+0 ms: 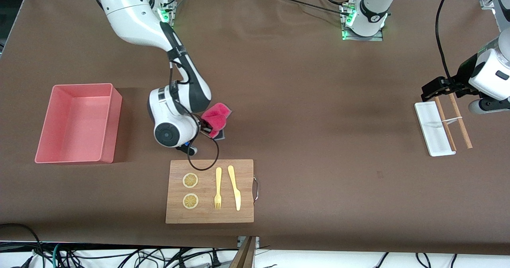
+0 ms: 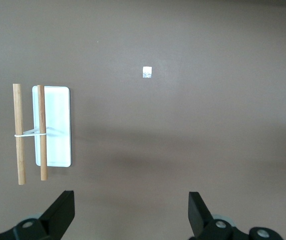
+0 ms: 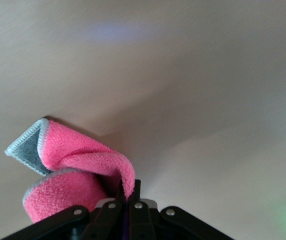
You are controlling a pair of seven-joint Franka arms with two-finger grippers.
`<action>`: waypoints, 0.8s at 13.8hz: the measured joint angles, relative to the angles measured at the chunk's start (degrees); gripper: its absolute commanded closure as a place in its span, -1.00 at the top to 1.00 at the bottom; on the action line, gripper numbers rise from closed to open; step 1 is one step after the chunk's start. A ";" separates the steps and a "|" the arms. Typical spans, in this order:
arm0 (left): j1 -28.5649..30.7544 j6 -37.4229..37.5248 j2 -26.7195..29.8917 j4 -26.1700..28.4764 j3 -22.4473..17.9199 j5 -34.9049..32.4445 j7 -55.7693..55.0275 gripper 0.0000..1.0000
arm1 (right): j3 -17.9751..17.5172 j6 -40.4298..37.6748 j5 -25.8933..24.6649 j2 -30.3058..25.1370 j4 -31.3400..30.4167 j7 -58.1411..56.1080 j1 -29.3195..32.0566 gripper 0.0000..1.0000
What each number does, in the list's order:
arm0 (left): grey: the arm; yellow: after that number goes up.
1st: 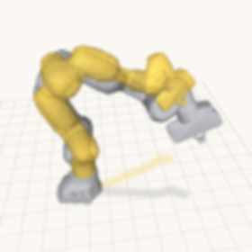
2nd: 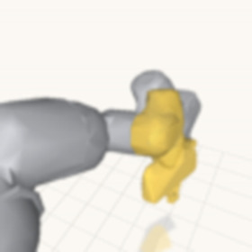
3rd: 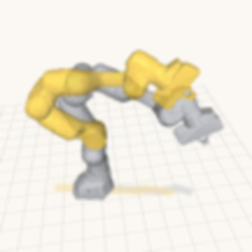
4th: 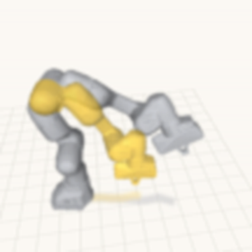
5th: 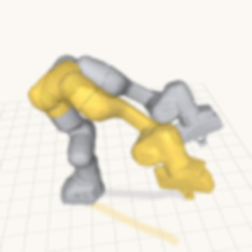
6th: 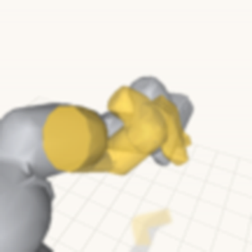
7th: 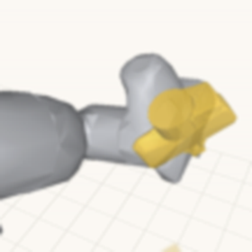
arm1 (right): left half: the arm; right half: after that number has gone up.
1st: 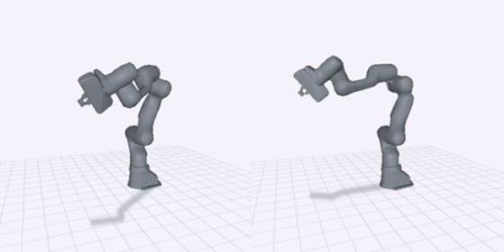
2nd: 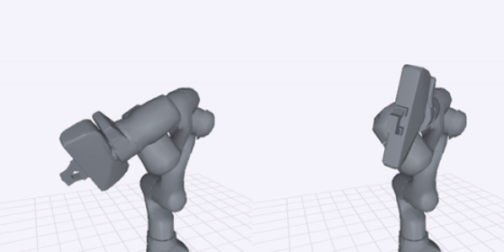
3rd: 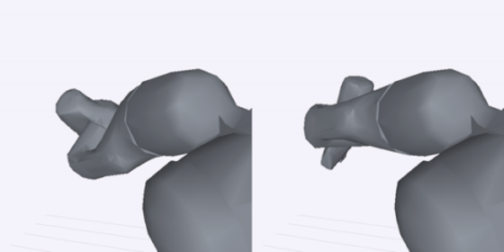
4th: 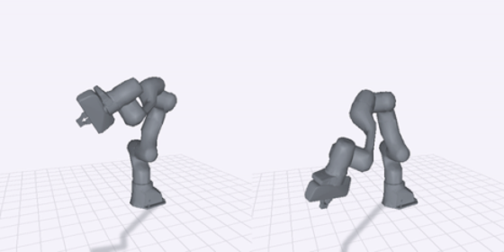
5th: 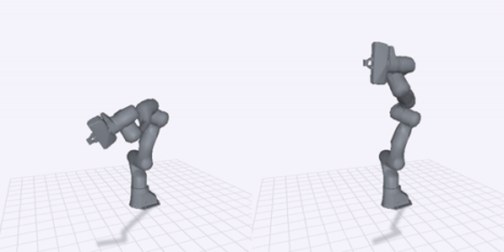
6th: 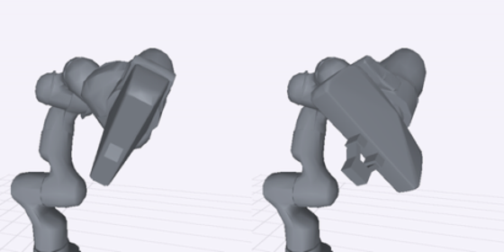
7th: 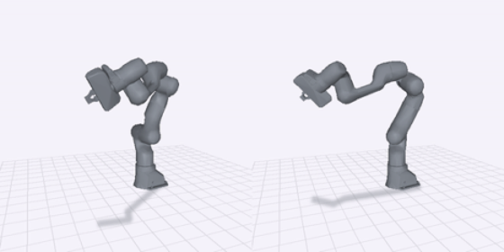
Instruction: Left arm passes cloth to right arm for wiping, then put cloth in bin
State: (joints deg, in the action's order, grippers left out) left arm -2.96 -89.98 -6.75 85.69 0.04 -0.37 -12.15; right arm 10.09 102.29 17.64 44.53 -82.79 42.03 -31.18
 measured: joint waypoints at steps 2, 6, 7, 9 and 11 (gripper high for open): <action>0.00 0.00 0.00 -0.01 0.00 0.00 0.00 1.00 | 2.91 -2.17 -2.37 0.00 -0.47 -5.80 0.53 -1.00; 0.00 0.00 0.00 -0.02 0.00 0.00 0.00 1.00 | 9.29 -3.66 -4.76 0.00 -2.47 -17.18 1.02 -1.00; 0.00 0.00 0.00 -0.02 0.00 0.00 0.00 1.00 | 10.66 -4.15 -5.50 0.00 -2.52 -19.53 1.08 -1.00; 0.00 0.00 0.00 -0.03 0.00 0.00 0.00 1.00 | 13.53 -5.74 -5.97 -0.23 -2.48 -24.48 1.08 -1.00; 0.00 0.00 -0.01 -0.04 0.00 0.00 0.00 1.00 | 15.85 -9.76 -6.23 -1.92 -1.80 -27.46 1.07 -1.00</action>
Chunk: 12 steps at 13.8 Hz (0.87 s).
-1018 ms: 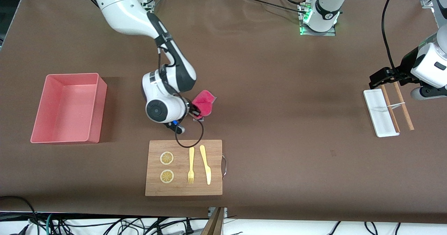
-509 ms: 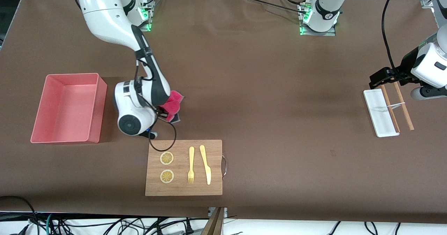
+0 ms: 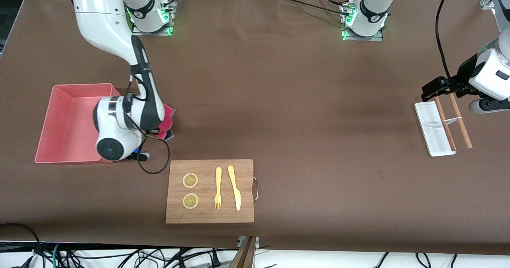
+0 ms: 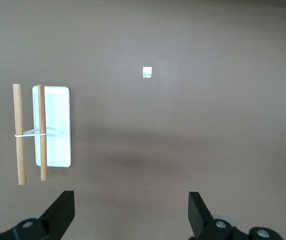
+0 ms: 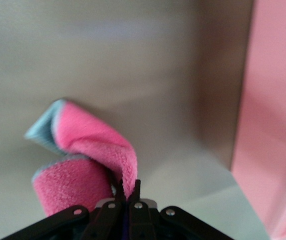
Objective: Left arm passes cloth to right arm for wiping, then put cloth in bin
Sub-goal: 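Carry the cloth with the right gripper over the pink bin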
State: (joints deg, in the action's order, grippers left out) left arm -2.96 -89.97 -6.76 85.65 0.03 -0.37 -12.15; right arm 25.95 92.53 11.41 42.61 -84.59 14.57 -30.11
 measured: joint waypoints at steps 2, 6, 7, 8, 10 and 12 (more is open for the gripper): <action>0.00 0.00 -0.03 -0.04 0.00 0.00 0.00 1.00 | 0.88 -6.40 -2.72 -4.52 1.17 -0.82 -0.07 -1.00; 0.01 0.01 -0.10 -0.11 0.00 0.00 0.00 1.00 | 1.45 -17.88 -10.25 -17.52 3.53 -5.24 -0.19 -1.00; 0.01 0.01 -0.10 -0.12 0.00 0.00 0.00 1.00 | 2.52 -20.11 -11.42 -19.46 3.97 -7.59 -0.21 -1.00; 0.01 0.01 -0.11 -0.12 0.00 0.00 0.00 1.00 | 4.24 -21.25 -12.20 -20.53 4.13 -10.51 -0.21 -1.00; 0.02 0.01 -0.11 -0.13 -0.01 0.00 0.00 1.00 | 8.72 -21.34 -13.62 -20.46 4.07 -17.55 -0.01 -1.00; 0.02 0.01 -0.11 -0.13 -0.01 0.00 0.00 1.00 | 11.74 -20.18 -14.33 -19.26 3.86 -23.89 1.54 -1.00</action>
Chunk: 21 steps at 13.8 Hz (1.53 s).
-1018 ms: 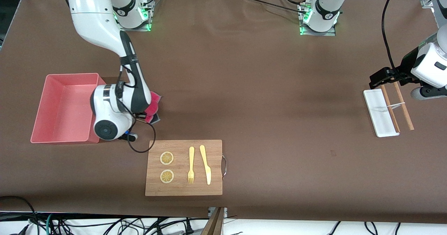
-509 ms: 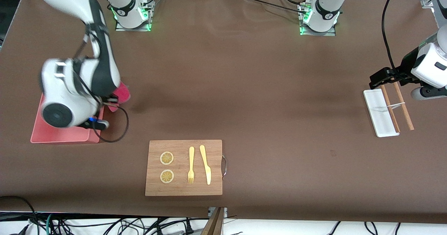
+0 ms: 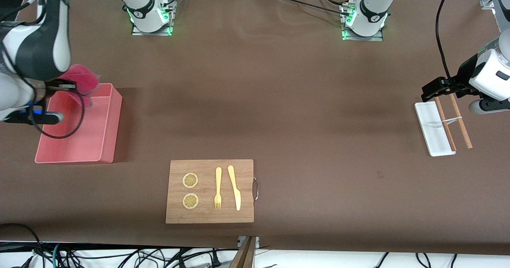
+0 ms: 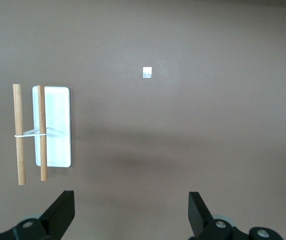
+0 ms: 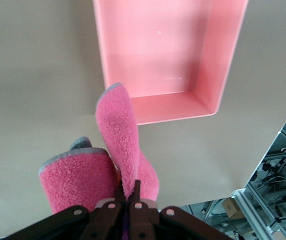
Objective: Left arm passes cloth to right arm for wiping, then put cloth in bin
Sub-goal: 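Carry the cloth with the right gripper over the pink bin, then lower the cloth into the pink bin and open the right gripper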
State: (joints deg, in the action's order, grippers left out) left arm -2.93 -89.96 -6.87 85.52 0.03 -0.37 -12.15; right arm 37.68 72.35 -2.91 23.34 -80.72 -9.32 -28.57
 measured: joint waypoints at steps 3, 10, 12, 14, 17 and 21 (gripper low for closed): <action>0.00 0.00 -0.01 -0.01 0.00 0.00 0.00 1.00 | 0.51 5.26 -0.03 2.58 -1.37 -6.72 5.09 -1.00; 0.01 0.00 -0.05 -0.06 0.00 0.00 0.00 1.00 | -0.01 20.36 7.68 11.36 -6.29 -11.18 8.84 -1.00; 0.01 0.00 -0.07 -0.07 0.00 0.00 0.00 1.00 | -0.20 22.88 9.58 13.43 -7.23 -11.18 8.83 -1.00; 0.01 0.00 -0.07 -0.07 0.00 0.00 0.00 1.00 | -0.45 25.75 9.81 14.04 -9.00 -11.18 8.83 0.09; 0.01 0.00 -0.07 -0.07 0.00 0.00 0.00 1.00 | -0.50 27.13 10.66 14.08 -9.91 -11.44 8.84 1.00; 0.01 0.00 -0.07 -0.07 0.00 0.00 0.00 1.00 | -0.49 25.36 13.33 12.42 -8.41 -13.16 8.78 1.00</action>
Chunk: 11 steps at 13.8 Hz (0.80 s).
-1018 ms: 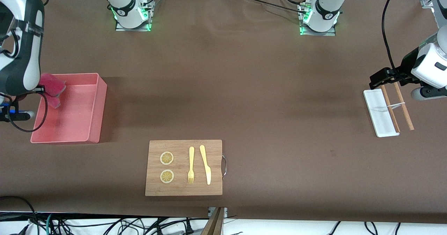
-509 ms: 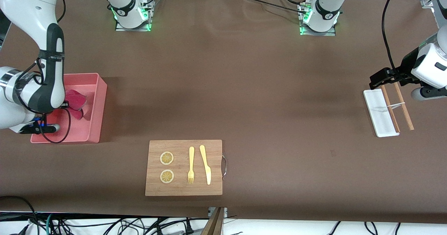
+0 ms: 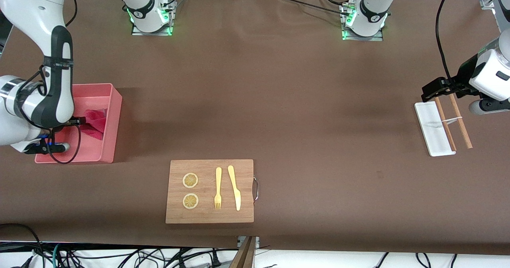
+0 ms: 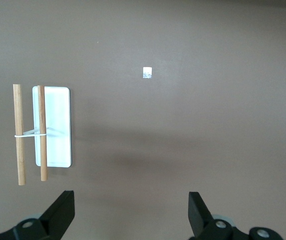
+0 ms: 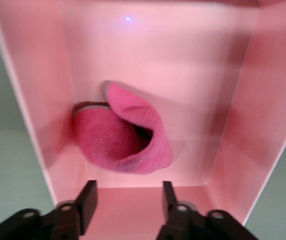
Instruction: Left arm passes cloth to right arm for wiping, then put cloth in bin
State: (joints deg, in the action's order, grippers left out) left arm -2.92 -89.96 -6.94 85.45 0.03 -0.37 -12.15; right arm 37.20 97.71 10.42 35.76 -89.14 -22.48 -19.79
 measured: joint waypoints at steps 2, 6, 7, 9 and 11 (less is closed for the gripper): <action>0.00 0.00 0.00 -0.01 0.00 0.00 0.00 1.00 | 0.02 -6.10 0.04 -1.92 3.17 -0.29 -0.10 1.00; 0.00 0.00 -0.01 -0.01 0.00 0.00 0.00 1.00 | 0.06 -22.85 0.04 -5.42 13.83 -0.30 -0.54 1.00; 0.00 0.00 -0.01 -0.02 0.00 0.00 0.00 1.00 | -0.01 -25.16 0.03 -6.48 15.41 -0.29 -0.82 1.00; 0.00 0.00 -0.02 -0.04 0.00 0.00 0.00 1.00 | -1.99 -26.99 -0.44 -10.10 16.72 -0.30 -0.45 1.00; 0.00 0.00 -0.02 -0.05 0.00 0.00 0.00 1.00 | -9.77 -27.81 -4.88 -15.78 16.56 1.29 3.59 1.00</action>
State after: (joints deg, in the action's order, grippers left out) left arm -2.92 -89.96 -6.97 85.40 0.03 -0.37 -12.15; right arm 27.43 69.90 5.53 19.98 -72.57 -21.19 -16.20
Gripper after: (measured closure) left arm 0.000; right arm 0.000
